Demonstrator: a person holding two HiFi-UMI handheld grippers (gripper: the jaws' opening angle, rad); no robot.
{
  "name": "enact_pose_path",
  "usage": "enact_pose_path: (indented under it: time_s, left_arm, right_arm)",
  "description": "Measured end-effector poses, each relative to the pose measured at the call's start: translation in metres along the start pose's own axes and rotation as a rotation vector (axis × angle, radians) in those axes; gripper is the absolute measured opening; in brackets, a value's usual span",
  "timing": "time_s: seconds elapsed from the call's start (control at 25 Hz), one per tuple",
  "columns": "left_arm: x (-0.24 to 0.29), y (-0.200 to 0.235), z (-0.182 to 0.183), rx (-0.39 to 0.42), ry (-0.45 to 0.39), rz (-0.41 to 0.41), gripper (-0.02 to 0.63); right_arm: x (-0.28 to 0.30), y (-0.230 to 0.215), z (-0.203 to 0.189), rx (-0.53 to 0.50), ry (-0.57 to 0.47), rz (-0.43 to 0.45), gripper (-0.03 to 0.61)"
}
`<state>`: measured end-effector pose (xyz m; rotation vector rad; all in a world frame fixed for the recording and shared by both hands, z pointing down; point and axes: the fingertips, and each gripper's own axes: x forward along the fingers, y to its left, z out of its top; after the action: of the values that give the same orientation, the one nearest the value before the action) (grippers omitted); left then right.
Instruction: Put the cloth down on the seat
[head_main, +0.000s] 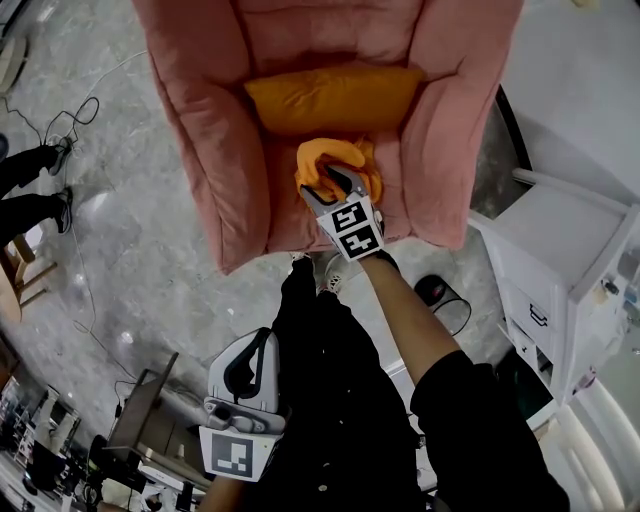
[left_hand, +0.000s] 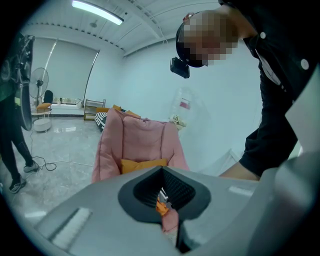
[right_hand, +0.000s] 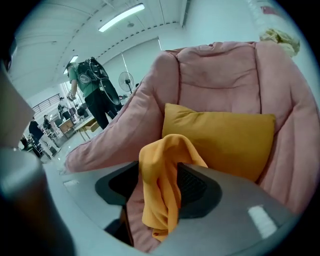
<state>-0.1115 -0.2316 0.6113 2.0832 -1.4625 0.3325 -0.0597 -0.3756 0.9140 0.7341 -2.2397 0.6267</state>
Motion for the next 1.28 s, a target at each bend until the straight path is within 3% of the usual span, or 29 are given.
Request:
enact_pose_path:
  time_s: [0.48,0.68,0.8,1.28]
  left_arm:
    - [-0.006,-0.015,0.019,0.018,-0.046,-0.005,0.002]
    - [-0.012,-0.023,0.044,0.046,-0.111,-0.002,0.002]
    - [-0.016,-0.024,0.054,0.062,-0.107,0.023,0.002]
    - [-0.034,-0.039,0.118,0.140,-0.207,0.017,0.002]
  right_arm:
    - [-0.036,0.008,0.014,-0.022,-0.021,0.001,0.225]
    - [-0.073,0.019,0.036,-0.094,-0.057,-0.003,0.118]
    - [-0.107,0.026,0.056,-0.131,-0.099,-0.004,0.028]
    - [-0.244,0.041,0.139,-0.145,-0.309,-0.058,0.026]
